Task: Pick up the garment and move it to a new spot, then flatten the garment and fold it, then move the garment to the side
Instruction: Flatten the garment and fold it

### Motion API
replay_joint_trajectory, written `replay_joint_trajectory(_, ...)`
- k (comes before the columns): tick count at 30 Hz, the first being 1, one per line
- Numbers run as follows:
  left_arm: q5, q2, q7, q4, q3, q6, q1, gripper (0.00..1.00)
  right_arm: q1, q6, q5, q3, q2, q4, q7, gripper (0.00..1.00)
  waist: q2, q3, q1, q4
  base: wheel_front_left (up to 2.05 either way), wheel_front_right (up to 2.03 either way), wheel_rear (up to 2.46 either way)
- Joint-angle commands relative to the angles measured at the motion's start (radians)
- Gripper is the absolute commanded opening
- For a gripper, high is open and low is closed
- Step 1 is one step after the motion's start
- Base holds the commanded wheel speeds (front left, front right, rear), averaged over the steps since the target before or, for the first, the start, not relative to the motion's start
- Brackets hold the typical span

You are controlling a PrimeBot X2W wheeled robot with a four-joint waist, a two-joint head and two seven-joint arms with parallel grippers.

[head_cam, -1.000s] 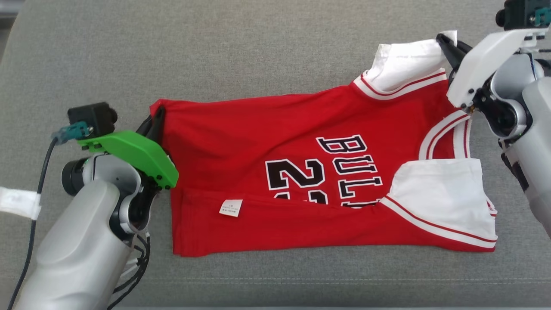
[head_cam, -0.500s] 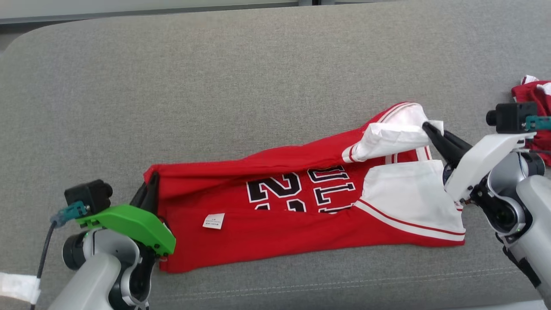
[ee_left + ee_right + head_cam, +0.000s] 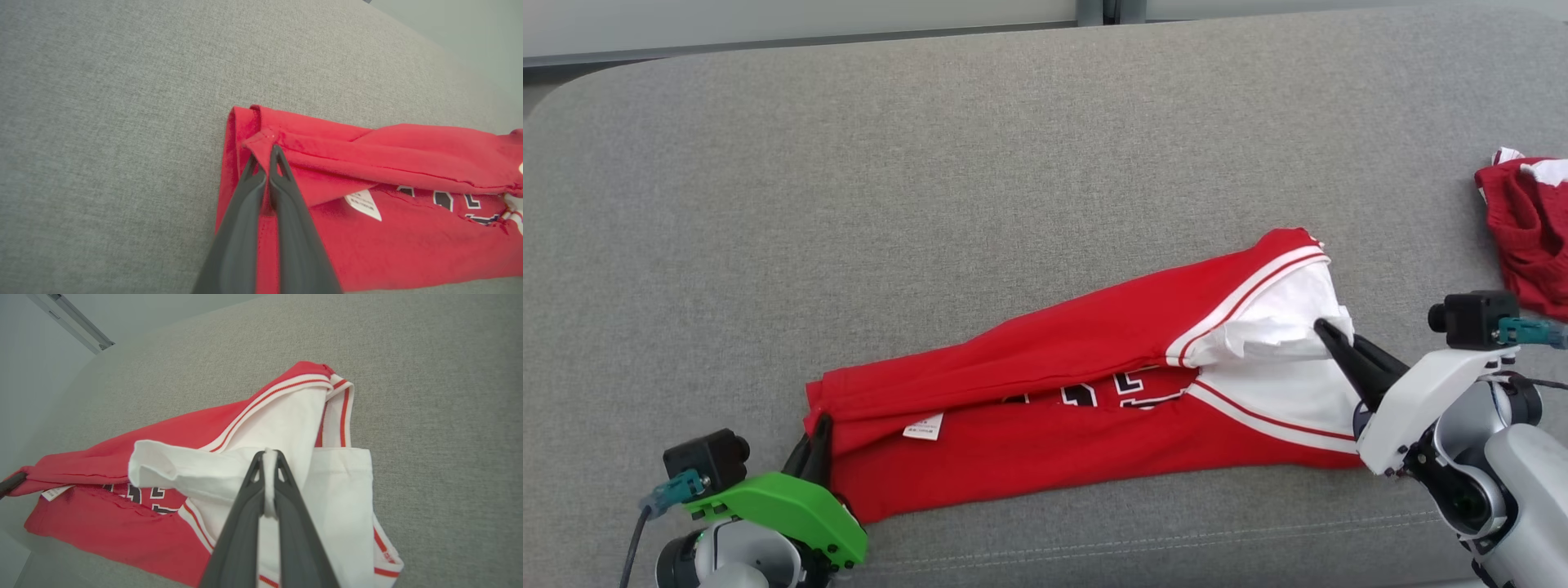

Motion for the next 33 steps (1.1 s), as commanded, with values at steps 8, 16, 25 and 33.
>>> replay_joint_trajectory(8, 0.002, -0.006, 0.009, 0.047, -0.024, 0.006, 0.03, 0.78, 0.045, 0.0, -0.088, 0.034, 0.023, 0.035, -0.047, 0.49, -0.0001, -0.021, 0.0001, -0.008, 0.0, 0.0, 0.0)
replay_joint_trajectory(16, -0.014, 0.014, 0.025, 0.029, -0.039, 0.004, 0.089, 1.0, 0.091, 0.0, -0.14, 0.082, -0.004, 0.061, -0.081, 1.0, -0.0001, -0.057, 0.0001, -0.013, 0.0, 0.0, 0.0)
replay_joint_trajectory(25, -0.009, 0.059, 0.022, -0.104, -0.051, 0.063, 0.222, 1.0, 0.189, 0.0, -0.137, 0.066, -0.048, 0.069, -0.083, 1.0, -0.0001, -0.112, 0.0001, -0.011, 0.0, 0.0, 0.0)
replay_joint_trajectory(33, -0.007, 0.053, -0.006, -0.176, -0.038, 0.112, 0.272, 1.0, 0.232, 0.0, -0.114, -0.029, -0.036, 0.048, -0.066, 1.0, -0.0001, -0.159, 0.0001, 0.002, 0.0, 0.0, 0.0)
